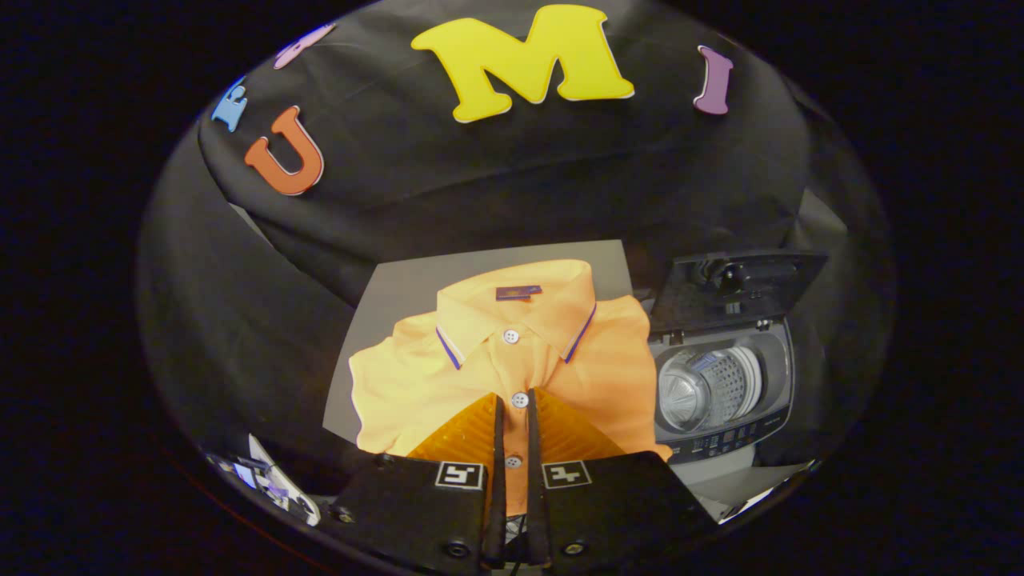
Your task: Put the clothes into the washing machine and then close the washing machine lid.
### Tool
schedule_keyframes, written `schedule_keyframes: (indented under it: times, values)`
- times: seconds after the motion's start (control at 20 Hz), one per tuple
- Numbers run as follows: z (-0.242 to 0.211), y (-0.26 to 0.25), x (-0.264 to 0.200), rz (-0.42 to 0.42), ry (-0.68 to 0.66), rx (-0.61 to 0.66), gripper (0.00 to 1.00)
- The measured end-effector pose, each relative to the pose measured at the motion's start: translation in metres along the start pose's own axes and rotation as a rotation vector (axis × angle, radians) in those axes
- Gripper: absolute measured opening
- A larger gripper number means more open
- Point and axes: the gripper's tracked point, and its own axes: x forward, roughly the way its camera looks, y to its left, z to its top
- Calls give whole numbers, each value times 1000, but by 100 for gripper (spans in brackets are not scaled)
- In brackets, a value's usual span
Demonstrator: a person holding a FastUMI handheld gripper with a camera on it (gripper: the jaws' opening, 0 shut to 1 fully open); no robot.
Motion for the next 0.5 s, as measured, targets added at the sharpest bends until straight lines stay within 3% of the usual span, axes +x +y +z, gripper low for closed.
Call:
schedule_keyframes:
  times: [0.5]
  values:
    - [4,-13,-28,-55,-106,137,14]
